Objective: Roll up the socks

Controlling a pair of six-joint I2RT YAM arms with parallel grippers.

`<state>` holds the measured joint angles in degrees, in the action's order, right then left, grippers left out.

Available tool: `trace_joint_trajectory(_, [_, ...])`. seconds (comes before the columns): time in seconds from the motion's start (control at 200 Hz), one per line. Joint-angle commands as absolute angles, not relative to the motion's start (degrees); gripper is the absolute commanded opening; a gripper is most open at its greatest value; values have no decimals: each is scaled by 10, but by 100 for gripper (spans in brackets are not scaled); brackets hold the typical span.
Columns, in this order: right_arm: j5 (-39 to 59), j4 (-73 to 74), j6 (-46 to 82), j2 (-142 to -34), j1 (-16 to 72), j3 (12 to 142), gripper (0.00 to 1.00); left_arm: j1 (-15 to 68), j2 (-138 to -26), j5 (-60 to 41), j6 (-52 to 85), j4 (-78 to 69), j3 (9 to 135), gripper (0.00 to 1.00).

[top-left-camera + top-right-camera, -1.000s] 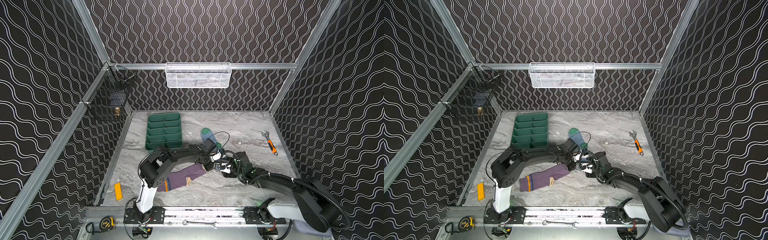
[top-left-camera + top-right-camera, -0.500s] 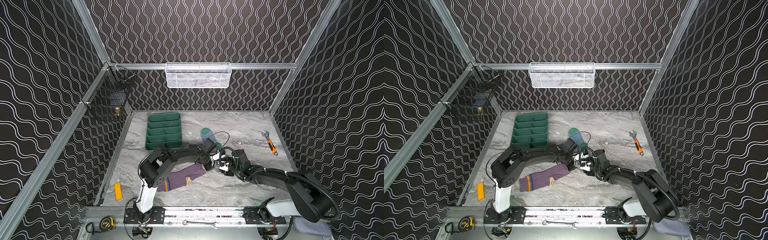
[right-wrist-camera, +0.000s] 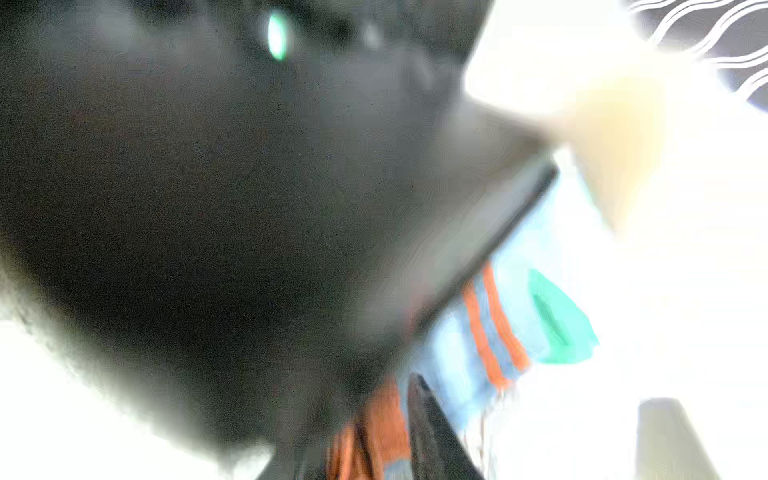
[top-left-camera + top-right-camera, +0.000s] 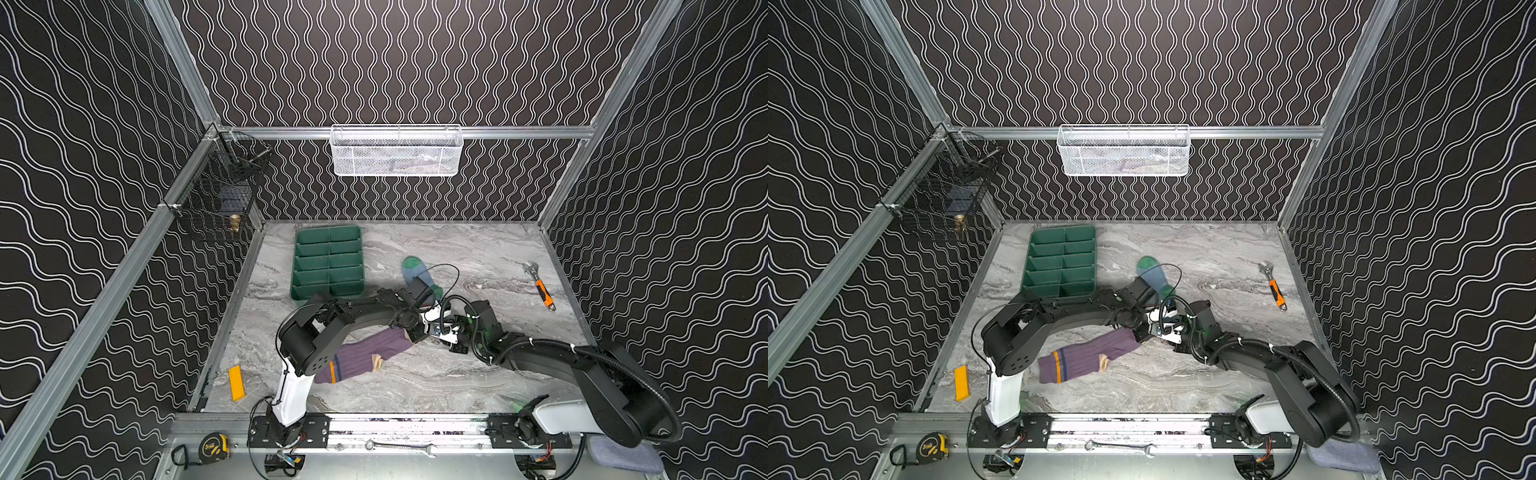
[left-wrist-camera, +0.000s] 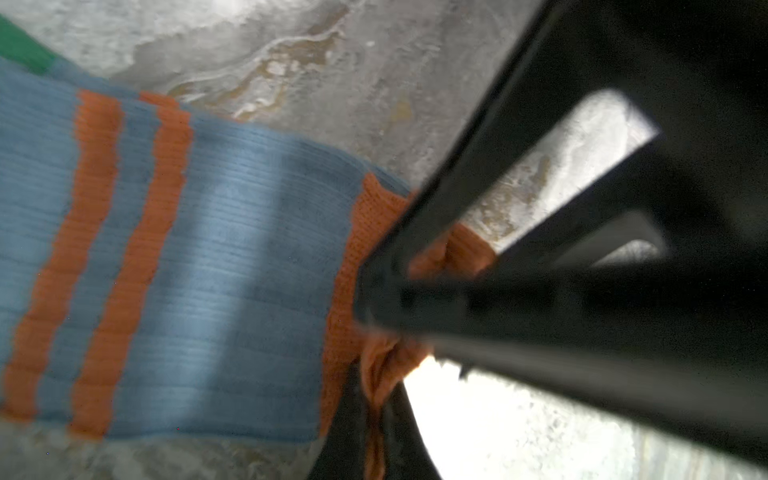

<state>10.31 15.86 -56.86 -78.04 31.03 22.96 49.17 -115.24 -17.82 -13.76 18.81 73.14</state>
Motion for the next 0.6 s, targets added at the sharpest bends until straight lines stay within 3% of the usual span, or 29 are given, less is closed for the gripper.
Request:
trace_joint_trajectory(0.0, [26,114,-596,-759,309,209,38,497,-1178,-216,-138,337,732,0])
trace_joint_trajectory(0.596, [-1,25,-675,-635,339,175,45,455,-1257,-176,-82,462,831,0])
